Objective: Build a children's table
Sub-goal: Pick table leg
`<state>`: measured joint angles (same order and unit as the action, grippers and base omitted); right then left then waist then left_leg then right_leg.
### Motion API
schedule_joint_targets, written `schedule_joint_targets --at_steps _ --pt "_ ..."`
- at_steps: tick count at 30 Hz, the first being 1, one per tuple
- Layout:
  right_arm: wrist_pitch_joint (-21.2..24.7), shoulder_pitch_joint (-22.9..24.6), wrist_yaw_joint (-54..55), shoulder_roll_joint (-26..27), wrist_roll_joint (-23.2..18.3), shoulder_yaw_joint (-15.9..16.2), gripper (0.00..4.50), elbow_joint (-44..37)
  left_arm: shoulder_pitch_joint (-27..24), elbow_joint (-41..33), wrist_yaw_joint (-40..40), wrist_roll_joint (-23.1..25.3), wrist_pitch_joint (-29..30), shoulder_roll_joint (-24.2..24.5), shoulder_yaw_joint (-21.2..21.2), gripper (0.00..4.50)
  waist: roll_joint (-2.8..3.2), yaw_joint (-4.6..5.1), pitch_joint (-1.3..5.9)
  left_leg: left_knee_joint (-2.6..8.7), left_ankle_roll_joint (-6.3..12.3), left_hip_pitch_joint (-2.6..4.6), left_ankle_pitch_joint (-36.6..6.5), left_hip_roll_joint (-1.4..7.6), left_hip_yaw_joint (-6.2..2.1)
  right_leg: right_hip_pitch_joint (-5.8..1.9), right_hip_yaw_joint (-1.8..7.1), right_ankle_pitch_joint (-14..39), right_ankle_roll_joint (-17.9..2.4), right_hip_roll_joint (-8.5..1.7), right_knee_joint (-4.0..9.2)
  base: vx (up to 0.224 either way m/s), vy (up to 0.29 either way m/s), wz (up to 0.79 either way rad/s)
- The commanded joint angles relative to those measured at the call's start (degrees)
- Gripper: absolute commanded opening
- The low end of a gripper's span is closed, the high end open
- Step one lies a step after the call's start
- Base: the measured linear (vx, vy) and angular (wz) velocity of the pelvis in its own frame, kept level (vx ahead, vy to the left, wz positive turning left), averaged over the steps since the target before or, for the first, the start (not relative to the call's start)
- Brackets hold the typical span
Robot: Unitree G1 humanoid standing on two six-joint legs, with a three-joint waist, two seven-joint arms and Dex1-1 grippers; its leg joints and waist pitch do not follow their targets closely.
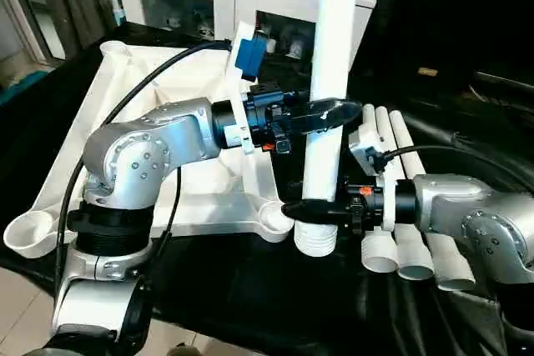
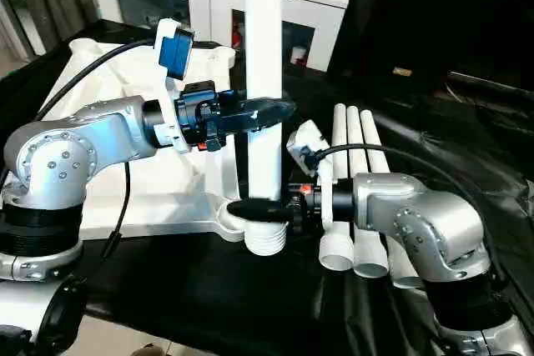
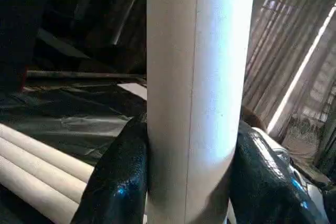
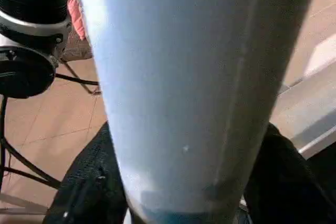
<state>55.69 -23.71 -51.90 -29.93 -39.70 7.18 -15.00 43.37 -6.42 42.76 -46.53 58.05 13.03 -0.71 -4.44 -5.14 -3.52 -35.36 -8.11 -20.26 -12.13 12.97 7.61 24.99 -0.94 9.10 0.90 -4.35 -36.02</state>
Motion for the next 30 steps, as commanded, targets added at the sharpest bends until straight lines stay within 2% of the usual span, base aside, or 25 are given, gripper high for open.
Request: schedule_joint_targets --at_steps 1,14,21,22,24,26,30 --pt "0.1 0.9 0.1 -1.0 0.1 -1.0 3.14 0.4 1.9 -0.6 0.7 -0.9 -0.2 -0.1 0.8 1.80 0.18 -0.16 4.22 4.10 -0.70 -0.85 -3.2 -1.61 2.16 -4.45 0.56 9.9 -9.9 -0.82 3.49 0.000 0.000 0.00" --pt "1.9 1.0 0.0 -0.6 -3.3 -3.7 3.20 0.9 1.7 -1.1 1.5 -1.2 -0.1 0.1 1.1 1.80 0.24 -0.20 4.21 4.09 -0.63 -0.82 -4.1 -1.60 2.14 -4.42 0.54 11.2 -9.8 -0.84 3.62 0.000 0.000 0.00" --pt "2.4 1.3 -0.1 -0.9 -3.7 -3.3 3.20 0.5 1.8 -1.1 1.3 -1.4 -0.2 0.1 1.3 1.80 0.25 -0.20 4.25 4.05 -0.68 -0.84 -3.8 -1.64 2.13 -4.54 0.51 10.5 -10.1 -0.81 3.54 0.000 0.000 0.00" --pt "2.4 1.4 -0.2 -0.9 -3.7 -3.1 2.83 0.5 1.8 -1.1 1.3 -1.3 -0.2 0.1 1.3 1.80 0.32 -0.21 4.25 4.07 -0.72 -0.88 -3.8 -1.64 2.11 -4.56 0.51 10.6 -10.0 -0.83 3.53 0.000 0.000 0.00" --pt "2.4 1.6 -0.5 -1.4 -3.7 -2.7 2.77 0.4 1.8 -1.0 1.1 -1.3 -0.3 0.0 1.3 1.80 0.25 -0.19 4.27 4.06 -0.64 -0.81 -4.1 -1.61 2.11 -4.53 0.50 10.5 -10.1 -0.82 3.55 0.000 0.000 0.00" --pt "2.7 1.7 -0.4 -1.3 -4.1 -2.9 2.49 0.4 1.8 -1.1 1.1 -1.4 -0.2 0.0 1.3 1.80 0.27 -0.20 4.28 4.06 -0.63 -0.84 -3.9 -1.61 2.10 -4.53 0.50 10.4 -10.2 -0.83 3.51 0.000 0.000 0.00" --pt "2.8 1.7 -0.2 -1.1 -4.3 -3.1 2.23 0.5 1.8 -1.0 1.2 -1.4 -0.2 0.1 1.3 1.80 0.22 -0.24 4.29 4.02 -0.53 -0.81 -3.6 -1.62 2.12 -4.54 0.52 10.1 -10.2 -0.80 3.49 0.000 0.000 0.00"
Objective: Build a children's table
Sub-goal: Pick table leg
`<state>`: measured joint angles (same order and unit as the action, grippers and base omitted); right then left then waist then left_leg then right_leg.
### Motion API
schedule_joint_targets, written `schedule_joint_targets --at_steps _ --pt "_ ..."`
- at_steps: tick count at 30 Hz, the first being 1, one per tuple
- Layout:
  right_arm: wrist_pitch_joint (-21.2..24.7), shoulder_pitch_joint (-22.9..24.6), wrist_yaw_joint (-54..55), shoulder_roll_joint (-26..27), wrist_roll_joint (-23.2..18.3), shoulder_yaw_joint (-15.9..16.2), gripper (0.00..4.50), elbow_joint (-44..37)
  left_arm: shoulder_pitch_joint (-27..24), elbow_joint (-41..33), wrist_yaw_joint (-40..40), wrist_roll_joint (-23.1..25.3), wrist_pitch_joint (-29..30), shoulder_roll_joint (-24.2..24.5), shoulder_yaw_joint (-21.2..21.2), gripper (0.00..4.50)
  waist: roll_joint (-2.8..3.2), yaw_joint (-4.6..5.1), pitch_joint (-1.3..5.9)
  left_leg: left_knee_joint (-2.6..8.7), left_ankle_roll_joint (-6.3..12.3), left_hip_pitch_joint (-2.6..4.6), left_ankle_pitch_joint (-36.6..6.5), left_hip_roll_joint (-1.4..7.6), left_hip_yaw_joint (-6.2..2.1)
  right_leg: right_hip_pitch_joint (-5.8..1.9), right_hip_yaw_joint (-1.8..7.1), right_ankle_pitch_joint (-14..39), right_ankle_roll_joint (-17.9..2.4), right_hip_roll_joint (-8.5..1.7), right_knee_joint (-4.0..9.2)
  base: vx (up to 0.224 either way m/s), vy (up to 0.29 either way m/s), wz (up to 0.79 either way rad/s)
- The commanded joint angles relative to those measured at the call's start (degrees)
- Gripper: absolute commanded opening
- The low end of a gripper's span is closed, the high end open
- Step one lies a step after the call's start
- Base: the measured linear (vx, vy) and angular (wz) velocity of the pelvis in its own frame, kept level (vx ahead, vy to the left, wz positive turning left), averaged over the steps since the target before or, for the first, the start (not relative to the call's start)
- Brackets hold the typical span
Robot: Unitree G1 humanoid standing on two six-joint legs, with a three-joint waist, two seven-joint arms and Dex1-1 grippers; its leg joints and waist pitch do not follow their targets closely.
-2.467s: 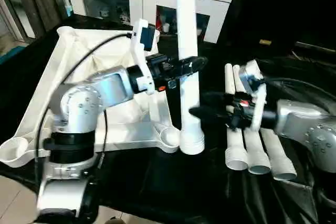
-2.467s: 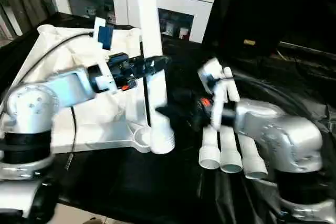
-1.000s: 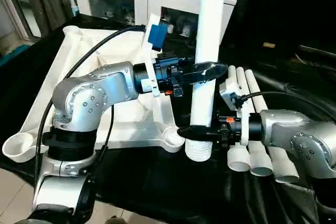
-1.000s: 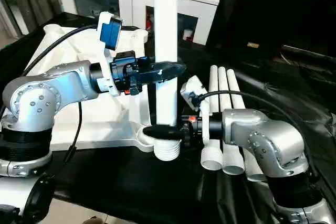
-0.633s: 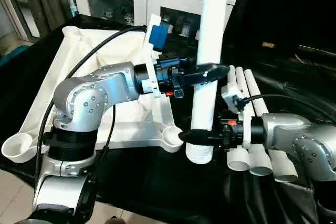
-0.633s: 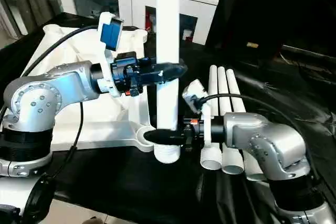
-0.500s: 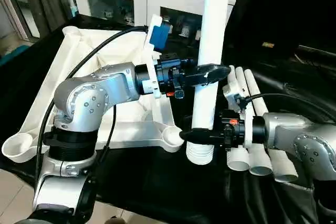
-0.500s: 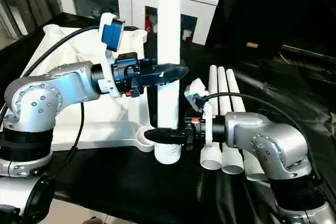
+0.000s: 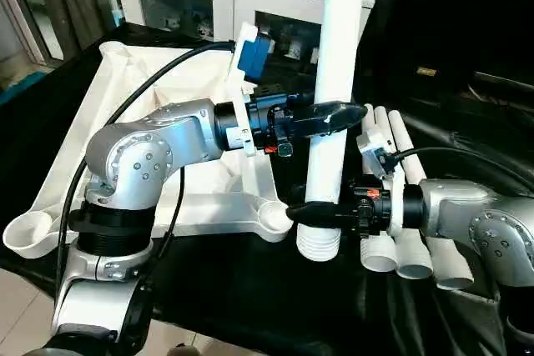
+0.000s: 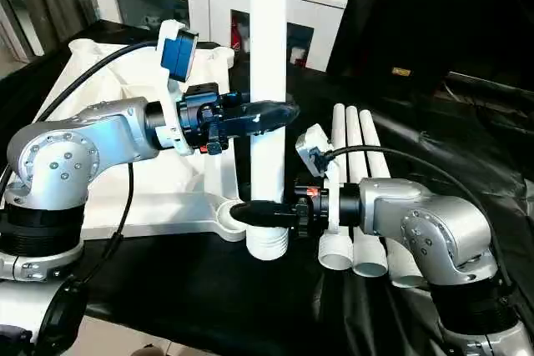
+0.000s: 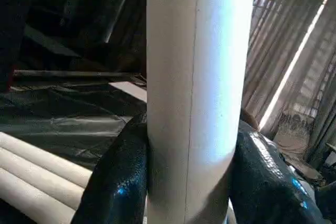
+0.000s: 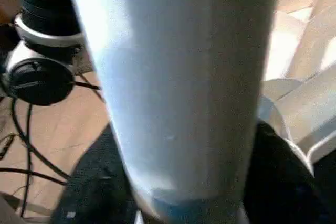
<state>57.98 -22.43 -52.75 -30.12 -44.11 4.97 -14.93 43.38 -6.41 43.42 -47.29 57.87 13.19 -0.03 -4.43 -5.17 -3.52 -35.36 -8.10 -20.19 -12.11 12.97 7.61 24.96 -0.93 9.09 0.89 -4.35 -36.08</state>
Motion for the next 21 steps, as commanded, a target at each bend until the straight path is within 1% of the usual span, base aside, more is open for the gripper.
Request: schedule_joint_targets --at_steps 1,4,6,7,8,9,10,11,12,13,14,15,16,17,18,19,20,21 --pt "0.5 0.4 0.7 -0.9 0.1 -0.9 2.11 0.4 1.9 -1.0 0.6 -0.7 0.0 0.0 0.6 1.80 0.25 -0.23 4.27 4.05 -0.60 -0.92 -3.5 -1.61 2.11 -4.51 0.51 9.9 -10.3 -0.84 3.52 0.000 0.000 0.00" --pt "0.6 0.4 0.9 -0.6 -0.1 -1.0 2.04 0.5 1.9 -1.0 0.9 -0.7 -0.1 0.2 0.7 1.80 0.26 -0.21 4.28 4.05 -0.69 -0.87 -3.7 -1.61 2.12 -4.50 0.50 10.2 -10.3 -0.85 3.56 0.000 0.000 0.00" --pt "0.5 0.3 1.2 -0.3 -0.2 -1.1 2.00 0.5 1.8 -1.2 0.5 0.2 -0.4 0.6 1.2 1.80 0.21 -0.23 4.25 4.06 -0.73 -0.88 -4.1 -1.63 2.12 -4.50 0.50 10.9 -10.0 -0.84 3.62 0.000 0.000 0.00" --pt "0.3 0.4 1.4 0.0 -0.1 -1.2 1.99 0.6 1.8 -1.2 -0.1 1.4 -0.7 0.9 1.8 1.80 0.43 -0.24 4.27 4.08 -0.78 -0.90 -3.9 -1.60 2.06 -4.50 0.52 10.8 -10.0 -0.88 3.56 0.000 0.000 0.00" --pt "0.2 0.4 1.6 0.1 -0.1 -1.3 1.99 0.6 1.8 -1.2 0.1 1.4 -0.7 1.0 1.9 2.36 0.35 -0.23 4.29 4.05 -0.84 -0.89 -3.9 -1.63 2.10 -4.49 0.49 10.8 -9.9 -0.86 3.61 0.000 0.000 0.00" --pt "0.1 0.4 1.9 0.4 -0.1 -1.4 1.99 0.7 1.7 -0.9 -0.5 0.8 -0.5 0.5 1.1 2.36 0.51 -0.24 4.26 4.10 -0.94 -0.87 -4.0 -1.61 2.06 -4.47 0.50 10.9 -9.9 -0.86 3.59 0.000 0.000 0.00" --pt "-0.1 0.4 2.2 0.6 -0.1 -1.5 1.98 0.8 1.6 -0.7 -0.9 0.3 -0.4 0.1 0.5 2.50 0.45 -0.20 4.26 4.09 -0.97 -0.87 -4.1 -1.61 2.08 -4.46 0.49 10.9 -9.9 -0.86 3.63 0.000 0.000 0.00" --pt "-0.3 0.5 2.6 0.9 0.0 -1.7 1.98 0.8 1.5 -0.6 -1.1 -0.2 -0.2 -0.1 -0.1 2.50 0.69 -0.21 4.29 4.07 -1.06 -0.85 -4.2 -1.63 2.06 -4.44 0.49 10.6 -10.1 -0.87 3.57 0.000 0.000 0.00" --pt "-0.4 0.5 2.8 1.1 0.0 -1.8 1.98 0.8 1.5 -0.6 -1.0 -0.4 -0.1 -0.1 -0.2 2.57 0.57 -0.16 4.30 4.06 -1.08 -0.86 -4.2 -1.64 2.08 -4.45 0.49 10.5 -10.1 -0.85 3.63 0.000 0.000 0.00" --pt "-0.7 0.5 3.6 1.8 -0.3 -2.5 1.97 0.9 1.1 -0.8 -1.2 -0.3 -1.2 -0.3 -0.8 2.71 0.83 -0.23 4.34 4.08 -1.18 -0.78 -4.1 -1.62 2.03 -4.44 0.48 10.1 -10.3 -0.84 3.51 0.000 0.000 0.00" --pt "-0.7 0.5 3.6 1.8 -0.3 -2.5 1.97 0.9 1.1 -0.8 -1.2 -0.3 -1.2 -0.3 -0.8 2.71 0.70 -0.15 4.28 4.10 -1.17 -0.85 -4.2 -1.63 2.06 -4.43 0.49 9.9 -10.3 -0.81 3.58 0.000 0.000 0.00" --pt "-1.2 0.5 4.4 2.7 -0.5 -3.4 1.96 1.1 0.7 -0.5 -3.0 0.2 -3.6 -1.6 -2.4 2.86 1.00 -0.22 4.35 4.09 -1.24 -0.80 -4.2 -1.64 2.00 -4.50 0.47 9.6 -10.5 -0.85 3.49 0.000 0.000 0.00" --pt "-1.2 0.5 4.4 2.7 -0.5 -3.4 1.96 1.1 0.7 -0.5 -3.0 0.2 -3.6 -1.6 -2.4 2.97 0.80 -0.16 4.35 4.02 -1.25 -0.88 -4.4 -1.63 2.03 -4.52 0.43 9.1 -10.9 -0.83 3.57 0.000 0.000 0.00" --pt "-1.6 0.6 4.8 3.1 -0.6 -3.9 1.96 1.1 0.5 -0.2 -4.6 1.1 -5.9 -2.7 -3.4 2.97 0.84 -0.17 4.36 4.09 -1.24 -0.89 -4.4 -1.63 2.02 -4.62 0.44 8.9 -11.0 -0.83 3.57 0.000 0.000 0.00" --pt "-2.8 0.9 5.6 4.5 -1.9 -5.9 1.96 0.7 0.1 0.5 -8.7 2.2 -12.9 -6.5 -6.7 2.97 1.05 -0.24 4.31 4.11 -1.07 -0.97 -4.8 -1.60 1.94 -4.68 0.45 9.1 -11.0 -0.89 3.74 0.000 0.000 0.00" --pt "-3.2 1.2 5.8 4.8 -2.2 -6.4 1.95 0.3 0.2 1.1 -10.6 0.5 -14.7 -8.8 -9.2 2.98 0.74 -0.15 4.33 3.94 -0.71 -1.09 -5.2 -1.63 2.09 -4.77 0.49 8.6 -11.5 -0.88 3.95 0.000 0.000 0.00" --pt "-3.3 1.3 5.9 4.8 -2.3 -6.6 1.94 0.1 0.3 1.4 -11.4 -0.4 -15.2 -9.7 -10.2 2.98 0.68 -0.25 4.39 3.87 -0.66 -1.04 -5.2 -1.64 2.09 -4.88 0.46 8.3 -11.9 -0.90 3.88 0.000 0.000 0.00" --pt "-3.9 1.7 6.1 5.3 -2.7 -7.2 1.94 -0.2 0.5 1.9 -13.1 -2.0 -16.1 -11.4 -12.3 2.98 0.85 -0.31 4.40 3.91 -0.50 -1.13 -4.9 -1.78 2.02 -4.99 0.49 8.0 -11.9 -0.81 3.75 0.000 0.000 0.00"
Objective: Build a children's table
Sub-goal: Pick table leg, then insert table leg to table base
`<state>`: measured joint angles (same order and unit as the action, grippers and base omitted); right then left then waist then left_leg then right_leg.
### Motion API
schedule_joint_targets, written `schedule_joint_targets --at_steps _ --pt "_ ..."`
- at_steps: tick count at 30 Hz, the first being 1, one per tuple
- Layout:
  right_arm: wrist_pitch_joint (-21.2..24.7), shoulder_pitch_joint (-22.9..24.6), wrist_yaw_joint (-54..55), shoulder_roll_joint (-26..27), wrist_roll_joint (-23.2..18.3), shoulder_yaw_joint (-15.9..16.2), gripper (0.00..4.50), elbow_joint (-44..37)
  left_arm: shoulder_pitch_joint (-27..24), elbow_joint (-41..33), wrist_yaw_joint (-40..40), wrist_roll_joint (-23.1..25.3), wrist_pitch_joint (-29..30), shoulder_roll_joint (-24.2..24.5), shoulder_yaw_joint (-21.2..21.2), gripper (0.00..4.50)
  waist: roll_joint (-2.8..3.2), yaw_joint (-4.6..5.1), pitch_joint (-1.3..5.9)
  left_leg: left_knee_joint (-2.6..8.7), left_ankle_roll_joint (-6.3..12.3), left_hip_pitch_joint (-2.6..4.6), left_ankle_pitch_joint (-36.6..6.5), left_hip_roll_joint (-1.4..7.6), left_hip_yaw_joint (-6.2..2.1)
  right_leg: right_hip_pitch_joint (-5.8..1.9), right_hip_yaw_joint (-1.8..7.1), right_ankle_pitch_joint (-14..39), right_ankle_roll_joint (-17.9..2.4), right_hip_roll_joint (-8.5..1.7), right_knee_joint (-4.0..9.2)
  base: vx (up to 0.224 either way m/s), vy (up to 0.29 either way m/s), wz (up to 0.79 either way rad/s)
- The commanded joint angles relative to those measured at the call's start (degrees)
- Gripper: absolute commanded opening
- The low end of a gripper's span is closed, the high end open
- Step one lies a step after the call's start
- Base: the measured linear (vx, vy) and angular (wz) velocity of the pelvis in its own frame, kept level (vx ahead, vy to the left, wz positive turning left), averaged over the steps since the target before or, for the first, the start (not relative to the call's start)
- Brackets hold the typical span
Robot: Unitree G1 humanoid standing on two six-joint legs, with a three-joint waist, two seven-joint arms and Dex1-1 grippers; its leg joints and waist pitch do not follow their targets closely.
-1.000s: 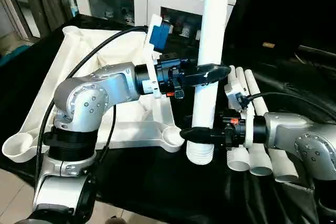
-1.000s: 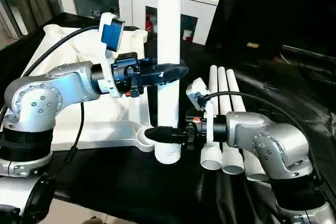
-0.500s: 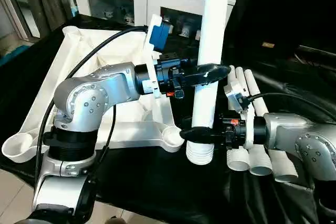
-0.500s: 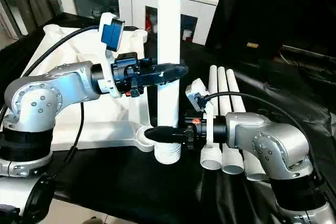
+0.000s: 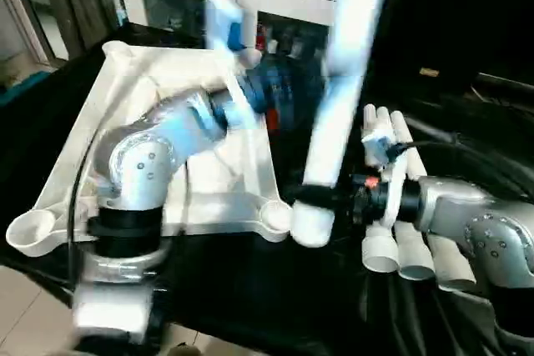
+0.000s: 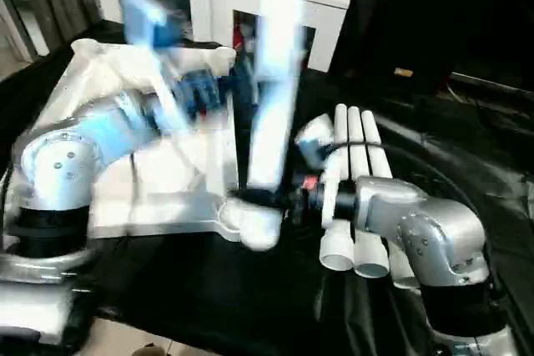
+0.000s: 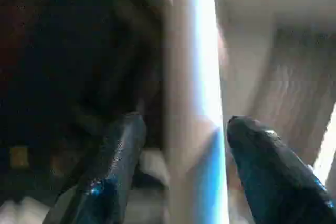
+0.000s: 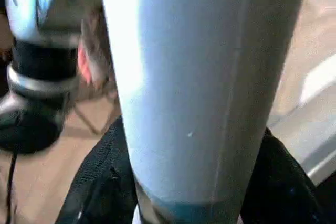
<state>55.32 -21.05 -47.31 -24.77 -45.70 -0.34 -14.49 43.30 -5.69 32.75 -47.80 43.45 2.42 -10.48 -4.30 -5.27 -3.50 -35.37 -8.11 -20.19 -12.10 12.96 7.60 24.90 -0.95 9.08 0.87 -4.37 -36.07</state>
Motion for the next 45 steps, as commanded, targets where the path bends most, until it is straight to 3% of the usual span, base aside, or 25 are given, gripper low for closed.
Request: schedule_joint_targets --at_steps 1,5,8,9,10,11,14,17,19,21,26,29,30,31,32,33,35,36,37,38,40,42,43,44,45 --pt "-1.7 0.6 0.8 0.4 -1.5 -2.3 1.94 -0.8 0.7 1.4 -3.4 -2.4 -2.2 -1.4 -3.0 2.98 0.81 -0.26 4.39 3.92 -0.23 -1.03 -5.3 -1.78 2.02 -4.77 0.47 8.5 -11.5 -0.75 3.86 0.000 0.000 0.00" --pt "-5.2 2.4 2.3 2.0 -0.6 -3.9 1.93 -1.9 0.1 1.8 -5.5 -6.5 -5.0 -4.2 -7.3 2.98 0.86 -0.05 4.34 3.99 -0.03 -1.07 -6.2 -1.83 2.00 -4.62 0.39 11.1 -10.4 -0.70 4.17 0.000 0.000 0.00" --pt "-11.9 3.4 7.5 3.8 5.4 -4.9 1.93 -1.6 -0.7 2.6 -9.7 -0.7 -5.9 -2.1 -7.2 2.98 1.09 -0.09 4.34 4.10 -0.17 -0.99 -6.3 -1.69 1.87 -4.42 0.33 11.4 -9.8 -0.73 4.17 0.000 0.000 0.00" --pt "-14.3 3.6 9.2 4.3 7.6 -5.0 1.93 -1.4 -1.0 2.9 -11.2 2.5 -5.9 -0.8 -6.3 2.98 1.07 0.25 4.28 4.26 -0.65 -0.83 -6.4 -1.66 1.83 -4.22 0.23 13.2 -7.5 -0.62 4.36 0.000 0.000 0.00" --pt "-18.7 4.3 13.3 5.3 12.1 -5.5 1.93 -1.5 -3.0 4.6 -15.2 15.8 -9.7 3.6 -0.6 2.98 0.74 0.22 4.21 4.27 -0.62 -0.84 -6.6 -1.79 1.89 -4.32 0.25 14.6 -6.8 -0.55 4.51 0.000 0.000 0.00" --pt "-18.7 4.3 13.3 5.3 12.1 -5.5 1.93 -1.5 -3.0 4.6 -15.2 15.8 -9.7 3.6 -0.6 2.98 1.01 0.13 4.15 4.45 -0.59 -0.81 -6.7 -1.54 1.78 -4.07 0.25 15.2 -6.0 -0.64 4.67 0.000 0.000 0.00" --pt "-18.1 7.1 21.8 7.7 14.7 -7.8 1.93 -3.6 -10.4 6.1 -20.6 35.6 -18.8 12.5 9.6 2.98 2.01 0.35 4.33 4.61 -1.01 -0.66 -5.3 -1.55 1.54 -4.01 0.44 13.9 -2.9 -0.54 4.48 0.000 0.000 0.00" --pt "-17.9 9.3 26.1 9.7 15.4 -9.0 1.93 -4.8 -14.8 4.1 -22.3 39.3 -20.8 13.8 11.4 2.98 2.14 0.53 4.65 4.51 -1.81 -0.51 -4.2 -1.53 1.64 -3.94 0.53 9.1 -5.2 -0.48 3.82 0.000 0.000 0.00" --pt "-20.4 12.0 29.6 11.0 18.8 -8.7 1.93 -5.9 -19.4 1.1 -23.8 40.9 -21.9 13.6 12.0 2.98 3.31 0.47 4.52 4.54 -2.57 -0.45 -5.6 -1.59 1.62 -3.83 0.47 6.8 -7.4 -0.35 3.62 0.000 0.000 0.00" --pt "-24.6 15.2 33.9 13.2 23.9 -7.0 1.93 -5.9 -25.1 -1.9 -25.8 43.4 -25.8 12.5 12.2 2.98 2.90 0.46 4.51 4.54 -2.23 -0.77 -5.8 -1.41 1.68 -4.01 0.51 6.2 -8.0 -0.52 3.87 0.000 0.000 0.00" --pt "-28.3 18.0 38.6 14.0 31.4 -2.1 1.93 -4.4 -29.3 -1.1 -29.0 44.9 -30.0 11.0 11.6 2.98 3.25 1.15 3.94 5.01 -1.69 -0.67 -13.9 -1.89 1.86 -3.28 0.71 19.7 -4.1 -0.38 5.32 0.000 0.000 0.00" --pt "-26.3 18.8 40.6 14.7 31.7 -2.0 1.93 -4.8 -31.1 -1.0 -31.5 46.4 -31.2 10.5 10.4 2.98 2.44 0.91 3.93 3.81 4.25 -1.81 -12.1 -2.98 2.46 -3.84 2.61 32.5 0.0 -3.07 7.20 0.000 0.000 0.00" --pt "-26.0 18.9 40.6 14.7 31.5 -2.1 1.93 -5.0 -31.4 -1.1 -31.7 46.7 -31.5 10.7 10.4 2.98 2.28 0.55 4.05 2.76 7.62 -2.30 -9.5 -3.10 2.00 -4.17 4.01 36.5 1.1 -4.91 7.89 0.000 0.000 0.00" --pt "-25.9 19.2 40.7 14.7 31.5 -1.9 1.93 -5.2 -31.8 -1.3 -31.8 47.1 -31.9 10.8 10.5 2.98 2.09 0.01 4.38 1.06 11.00 -2.86 -7.1 -3.27 1.36 -4.72 5.86 38.3 1.0 -7.25 8.68 -0.017 0.067 0.03" --pt "-25.9 19.2 40.9 14.6 31.9 -1.8 1.93 -5.3 -31.9 -1.3 -31.9 47.1 -31.9 10.8 10.4 2.98 1.85 -0.18 4.40 0.22 12.27 -3.20 -6.5 -3.26 0.87 -4.97 6.76 39.0 0.3 -8.26 9.08 -0.032 0.136 0.06" --pt "-26.1 19.6 41.7 14.4 33.0 -1.3 1.93 -5.7 -32.1 -1.4 -32.0 47.0 -31.9 10.7 10.1 2.98 2.46 -0.35 4.36 -0.92 13.84 -3.52 -5.2 -2.79 -0.30 -4.63 7.90 38.8 -2.3 -9.90 9.61 -0.024 0.118 0.05" --pt "-26.1 20.3 42.1 14.2 33.9 -1.1 1.93 -6.0 -32.6 -1.7 -31.9 47.0 -31.6 10.5 10.1 2.98 2.88 0.15 4.25 1.08 16.87 -2.35 -3.7 -2.89 0.19 -2.79 5.78 32.1 -5.7 -6.12 8.55 -0.021 0.127 0.12" --pt "-27.8 21.0 41.8 14.0 35.4 -0.7 1.93 -5.8 -32.9 -2.1 -32.0 47.4 -31.7 9.9 10.2 2.98 2.74 1.04 4.34 2.66 20.91 -0.99 -3.3 -3.64 1.44 -1.80 3.37 25.8 -6.1 -2.78 6.99 -0.024 0.183 0.16" --pt "-29.1 21.4 41.6 14.0 36.3 -0.4 1.93 -5.5 -32.9 -2.3 -32.1 47.8 -31.9 9.6 10.2 2.98 3.60 1.66 4.66 3.14 25.04 0.61 -2.3 -3.70 1.97 -0.77 2.04 20.8 -6.5 -1.13 5.91 -0.027 0.182 0.15" --pt "-30.5 21.7 41.2 14.7 35.9 -1.0 1.93 -4.6 -32.8 -2.3 -32.7 48.5 -32.4 9.2 10.4 2.98 4.07 2.53 4.27 3.83 28.38 1.61 -4.0 -3.86 2.21 0.17 0.46 19.2 -6.3 -0.06 5.53 -0.027 0.182 0.15" --pt "-32.1 21.6 41.0 15.3 35.4 -0.8 1.93 -3.4 -32.6 -1.6 -34.0 48.5 -32.1 8.5 10.4 2.98 4.18 3.80 3.94 5.29 29.33 0.94 -7.8 -4.24 2.66 -0.46 -1.69 16.4 -5.3 0.53 4.40 -0.038 0.201 0.11" --pt "-32.7 21.2 41.5 15.9 35.0 -0.9 1.93 -2.8 -32.4 -1.2 -33.9 49.3 -32.9 8.8 11.2 2.98 4.23 4.75 3.52 6.68 27.00 0.13 -13.6 -3.98 2.61 -1.43 -2.76 14.6 -3.7 0.27 4.25 -0.052 0.179 0.06" --pt "-32.8 21.0 41.9 16.4 34.7 -1.0 1.93 -2.5 -32.3 -1.0 -33.6 49.9 -33.6 9.3 11.9 2.98 4.36 5.02 3.45 7.18 21.76 -0.23 -19.7 -3.01 1.59 -2.38 -2.61 14.3 -4.0 -0.42 5.05 -0.073 0.122 0.03" --pt "-32.3 20.5 42.5 17.4 34.0 -1.5 1.93 -2.5 -31.8 -0.7 -34.0 51.1 -33.2 9.6 12.3 2.98 4.96 5.04 3.46 7.91 12.86 -0.15 -27.9 -1.95 0.11 -2.89 -1.90 13.8 -3.5 -0.78 5.30 -0.073 0.122 0.03" --pt "-31.8 19.8 42.5 18.2 33.0 -1.9 1.93 -2.5 -31.0 -0.5 -34.6 51.3 -32.7 9.1 12.4 2.98 4.97 5.27 3.32 8.41 7.75 -0.09 -32.4 -1.50 -0.61 -2.92 -1.61 13.2 -2.7 -0.62 5.47 -0.080 0.082 0.02"
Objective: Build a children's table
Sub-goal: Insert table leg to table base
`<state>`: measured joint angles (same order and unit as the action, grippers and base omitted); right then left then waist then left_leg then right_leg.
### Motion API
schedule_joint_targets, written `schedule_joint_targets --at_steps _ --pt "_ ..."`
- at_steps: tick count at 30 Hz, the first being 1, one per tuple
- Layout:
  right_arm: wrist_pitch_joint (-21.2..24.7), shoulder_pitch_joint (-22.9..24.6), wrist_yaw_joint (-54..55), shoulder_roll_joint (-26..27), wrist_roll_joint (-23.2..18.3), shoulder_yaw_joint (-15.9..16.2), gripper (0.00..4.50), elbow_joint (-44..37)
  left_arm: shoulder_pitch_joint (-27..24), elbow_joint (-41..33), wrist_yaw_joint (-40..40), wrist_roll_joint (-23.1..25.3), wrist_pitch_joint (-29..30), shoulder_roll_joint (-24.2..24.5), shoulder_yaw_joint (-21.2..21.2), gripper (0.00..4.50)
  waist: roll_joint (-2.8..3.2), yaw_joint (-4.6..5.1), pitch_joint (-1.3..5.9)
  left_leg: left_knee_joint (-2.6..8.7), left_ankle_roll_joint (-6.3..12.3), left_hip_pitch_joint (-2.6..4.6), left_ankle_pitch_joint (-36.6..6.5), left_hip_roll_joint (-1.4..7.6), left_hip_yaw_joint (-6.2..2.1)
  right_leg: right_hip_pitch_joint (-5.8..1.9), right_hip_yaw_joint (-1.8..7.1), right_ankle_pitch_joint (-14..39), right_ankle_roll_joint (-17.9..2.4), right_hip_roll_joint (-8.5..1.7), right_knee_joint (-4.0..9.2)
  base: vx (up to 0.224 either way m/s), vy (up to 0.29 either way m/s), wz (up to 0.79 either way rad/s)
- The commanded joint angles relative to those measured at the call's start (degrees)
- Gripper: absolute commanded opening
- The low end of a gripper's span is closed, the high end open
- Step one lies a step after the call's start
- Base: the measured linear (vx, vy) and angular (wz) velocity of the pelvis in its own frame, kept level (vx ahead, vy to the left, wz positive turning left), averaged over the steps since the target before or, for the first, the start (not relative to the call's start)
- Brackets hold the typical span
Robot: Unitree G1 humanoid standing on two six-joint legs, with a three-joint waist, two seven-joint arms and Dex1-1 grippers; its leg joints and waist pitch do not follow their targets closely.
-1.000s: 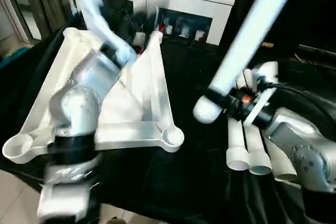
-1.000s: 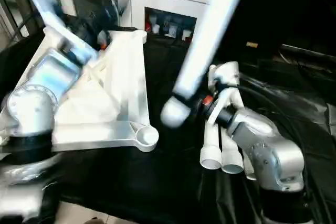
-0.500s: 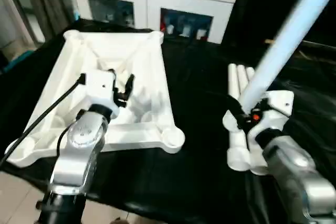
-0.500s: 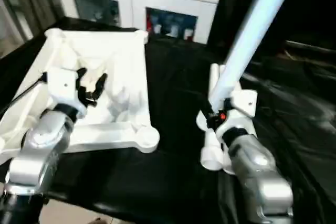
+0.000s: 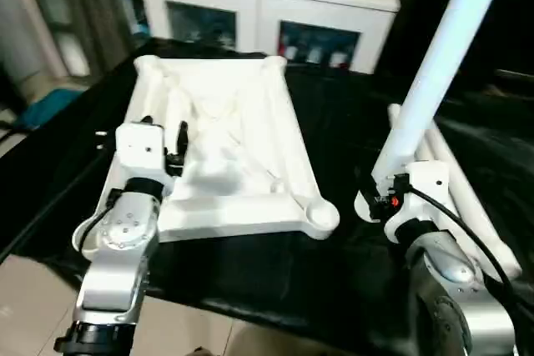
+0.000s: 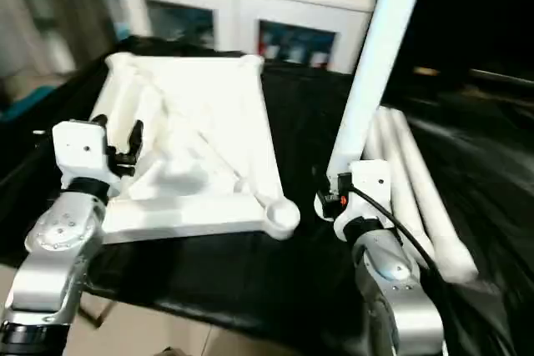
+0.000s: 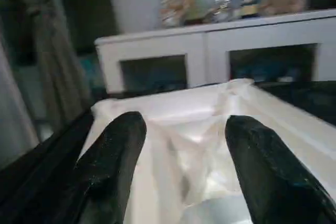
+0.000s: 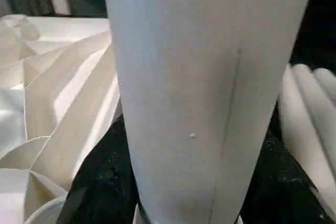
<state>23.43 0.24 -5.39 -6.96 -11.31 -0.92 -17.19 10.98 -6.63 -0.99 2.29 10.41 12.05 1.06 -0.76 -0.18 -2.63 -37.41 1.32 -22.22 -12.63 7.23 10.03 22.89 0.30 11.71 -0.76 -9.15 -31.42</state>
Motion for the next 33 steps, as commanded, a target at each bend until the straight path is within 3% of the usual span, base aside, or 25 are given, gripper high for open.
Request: schedule_joint_targets --at_steps 1,2,3,4,5,6,7,8,9,10,11,12,13,14,15,16,17,20,21,22,24,27,30,31,33 --pt "0.1 -1.7 0.4 0.6 -1.6 -1.4 1.93 0.3 1.8 0.5 -0.9 0.9 0.4 -1.1 0.6 2.98 2.05 0.47 2.36 11.46 -11.52 2.89 -39.9 5.54 -5.42 -1.29 -3.19 7.7 -0.2 5.16 0.03 -0.080 0.039 -0.01" --pt "0.2 -1.9 0.1 0.5 -1.5 -1.3 1.93 0.7 2.4 0.8 -1.0 0.9 0.6 -1.5 0.6 2.98 2.77 0.83 1.99 13.79 -16.34 3.16 -43.6 9.00 -7.86 -1.05 -4.49 4.1 -0.7 5.80 -2.28 -0.080 0.039 -0.01" --pt "0.3 -2.0 0.1 0.5 -1.5 -1.3 1.93 0.7 2.5 0.8 -1.0 0.8 0.6 -1.6 0.6 2.98 3.14 0.85 1.91 15.55 -16.77 2.40 -43.3 11.30 -8.67 -1.12 -5.10 2.0 -1.2 5.55 -4.29 -0.084 -0.025 -0.05" --pt "0.3 -2.1 0.0 0.5 -1.3 -1.2 1.93 1.0 2.9 1.0 -1.0 1.0 0.7 -1.8 0.6 2.98 2.94 0.63 2.02 16.14 -12.19 2.39 -42.3 13.77 -9.13 -1.45 -5.14 2.0 -0.9 4.76 -6.86 -0.068 -0.137 0.03" --pt "0.2 -2.1 -0.2 0.5 -1.2 -1.2 1.93 1.3 3.1 1.1 -0.9 1.5 0.3 -1.7 0.8 2.98 2.93 -0.01 1.79 16.03 -10.29 2.81 -42.0 14.40 -8.70 -0.73 -5.04 3.5 -1.4 4.27 -7.38 -0.068 -0.137 0.03" --pt "0.1 -1.9 -0.9 0.2 -1.5 -1.4 1.93 2.2 3.5 0.8 -1.6 3.2 2.9 -1.6 1.4 2.98 1.50 -0.46 2.59 14.09 -2.48 3.96 -36.2 13.51 -8.14 -1.63 -2.07 8.3 -2.0 2.54 -6.43 -0.042 -0.228 0.10" --pt "0.1 -1.9 -0.9 0.2 -1.5 -1.4 1.93 2.2 3.5 0.8 -1.6 3.2 2.9 -1.6 1.4 2.98 1.50 -0.46 2.59 14.09 -2.48 3.96 -36.2 13.51 -8.14 -1.63 -2.07 8.3 -2.0 2.54 -6.43 -0.047 -0.246 0.01" --pt "0.2 -1.8 -1.2 0.1 -1.8 -1.5 1.93 2.4 3.4 0.5 -1.8 3.5 3.6 -1.5 1.4 2.98 -1.02 -0.63 3.38 10.32 0.42 2.60 -28.3 8.30 -5.91 -3.18 0.36 10.6 -4.7 0.84 -2.20 -0.047 -0.246 0.01" --pt "0.9 -1.5 -1.4 0.2 -2.2 -1.7 1.93 2.2 3.1 0.1 -1.7 4.1 4.6 -0.9 1.6 2.98 -3.20 -3.58 3.98 -1.69 3.01 -1.37 -10.4 -0.66 -1.03 -5.16 1.86 18.5 -4.5 -2.32 4.17 -0.069 -0.224 -0.10" --pt "1.4 -1.4 -1.5 0.2 -2.4 -1.7 1.93 1.9 2.9 -0.2 -1.6 4.3 5.2 -0.7 1.6 2.98 -2.81 -5.21 2.87 -1.24 1.70 -2.15 -0.4 0.13 -2.15 -4.00 2.74 27.7 4.7 -2.40 3.88 -0.075 -0.202 -0.15" --pt "2.2 -1.2 -1.8 0.0 -2.5 -1.6 1.93 1.4 2.7 -0.5 -1.2 4.2 5.8 -0.5 1.4 2.98 -2.90 -5.33 2.44 -1.11 0.56 -3.10 1.0 -0.01 -2.39 -4.29 2.23 31.0 10.2 -1.80 3.44 -0.075 -0.202 -0.15" --pt "2.5 -1.1 -1.9 0.0 -2.6 -1.5 1.93 1.2 2.6 -0.6 -1.0 4.1 6.0 -0.4 1.4 2.98 -1.93 -6.15 2.98 0.66 -0.42 -2.65 0.1 1.03 -3.06 -4.40 2.47 30.8 14.9 -1.30 3.00 -0.056 -0.173 -0.12" --pt "2.9 -0.7 -1.9 0.1 -2.8 -1.3 1.93 0.6 2.5 -0.7 -0.6 3.8 7.0 -0.3 1.0 2.98 -0.76 -6.37 3.47 2.98 -0.72 -1.73 -0.5 2.32 -3.72 -4.79 1.01 24.1 13.1 -0.18 2.31 -0.034 -0.113 -0.04" --pt "2.8 -0.3 -2.3 0.0 -2.8 -0.8 1.93 0.2 2.5 -0.7 -0.5 3.8 6.8 -0.2 0.9 2.98 0.06 -6.46 3.31 4.04 -0.64 -0.96 -1.0 3.52 -4.11 -4.41 0.25 20.1 11.0 0.10 2.36 -0.034 -0.113 -0.04" --pt "2.8 -0.1 -2.6 -0.1 -2.9 -0.4 1.93 0.0 2.5 -0.5 -0.3 4.1 6.6 0.0 0.9 2.98 0.72 -6.20 3.28 4.77 -0.38 -0.15 -4.6 4.35 -4.58 -3.43 -0.99 17.3 9.5 1.93 1.92 -0.041 -0.088 0.06" --pt "2.8 0.0 -2.8 -0.1 -2.9 -0.2 1.93 -0.1 2.6 -0.4 -0.3 4.2 6.5 0.1 0.9 2.98 1.33 -5.91 3.14 5.29 -0.63 0.71 -7.7 5.67 -4.86 -3.07 -1.14 16.8 6.1 1.41 2.09 -0.047 -0.064 0.07" --pt "2.7 0.3 -3.1 -0.1 -2.9 0.2 1.93 -0.3 2.6 -0.2 -0.1 4.8 6.3 0.4 1.0 2.98 1.47 -5.86 3.05 5.75 -0.66 0.63 -8.9 5.88 -4.90 -3.45 -1.40 17.2 4.8 1.20 2.15 -0.047 -0.064 0.07" --pt "2.7 0.2 -4.4 -0.4 -3.5 0.7 1.93 -0.3 2.6 0.2 1.2 4.9 5.9 0.8 1.3 2.98 1.50 -6.06 2.43 6.33 -1.57 1.37 -12.7 6.13 -4.42 -3.28 -1.29 25.1 0.7 0.26 3.24 0.000 0.000 0.00" --pt "2.5 -0.2 -5.6 -0.9 -4.0 0.8 1.93 -0.4 2.5 0.4 1.7 4.2 5.3 0.6 1.3 2.98 0.72 -5.86 2.35 6.46 -1.48 1.28 -12.4 6.19 -4.28 -3.43 -1.28 25.7 0.5 0.27 3.41 0.000 0.000 0.00" --pt "2.7 -0.9 -6.1 -1.2 -4.2 0.7 1.93 -0.3 2.4 0.5 1.6 4.1 5.3 0.6 1.5 2.98 1.09 -6.10 2.42 6.58 -1.51 1.29 -12.1 6.31 -4.36 -3.56 -1.33 25.5 0.1 0.17 3.26 0.000 0.000 0.00" --pt "3.2 -1.6 -6.5 -1.4 -4.5 0.4 1.93 -0.3 2.5 0.5 1.5 4.4 5.4 0.7 1.9 2.98 1.22 -6.06 2.73 7.17 -1.20 1.57 -11.0 7.37 -4.46 -3.45 -1.22 19.9 -1.6 0.12 2.57 0.000 0.000 0.00" --pt "2.6 -5.3 -8.7 -2.8 -5.1 -0.4 1.93 2.0 2.7 0.6 2.9 2.8 4.9 0.0 2.1 2.98 -0.44 -6.04 2.99 7.25 -0.22 1.37 -7.3 7.51 -3.80 -3.91 -1.16 12.6 -4.1 -0.59 1.54 0.000 0.000 0.00" --pt "2.2 -6.6 -8.8 -2.8 -5.7 -1.4 1.93 3.3 2.6 0.9 2.7 2.6 4.5 -0.2 1.5 2.98 -1.03 -6.82 2.97 5.86 2.50 0.22 -3.8 6.07 -2.53 -4.90 0.56 9.3 -7.9 -3.83 1.59 0.000 0.000 0.00" --pt "2.3 -7.0 -8.9 -2.7 -6.0 -1.9 1.93 3.7 2.5 0.8 2.5 2.6 4.0 -0.4 1.1 2.98 -1.91 -7.96 2.83 2.97 3.90 -0.45 -3.3 6.27 -2.96 -5.55 3.11 11.7 -10.3 -8.16 3.20 0.018 0.073 0.01" --pt "2.6 -7.2 -9.1 -2.9 -6.1 -1.8 1.93 3.9 2.4 0.7 2.5 2.7 4.0 -0.4 0.8 2.98 -1.85 -9.06 2.93 -0.85 2.92 -2.92 -3.3 6.15 -4.74 -7.04 5.83 14.0 -11.7 -11.36 3.92 0.022 0.091 -0.02"
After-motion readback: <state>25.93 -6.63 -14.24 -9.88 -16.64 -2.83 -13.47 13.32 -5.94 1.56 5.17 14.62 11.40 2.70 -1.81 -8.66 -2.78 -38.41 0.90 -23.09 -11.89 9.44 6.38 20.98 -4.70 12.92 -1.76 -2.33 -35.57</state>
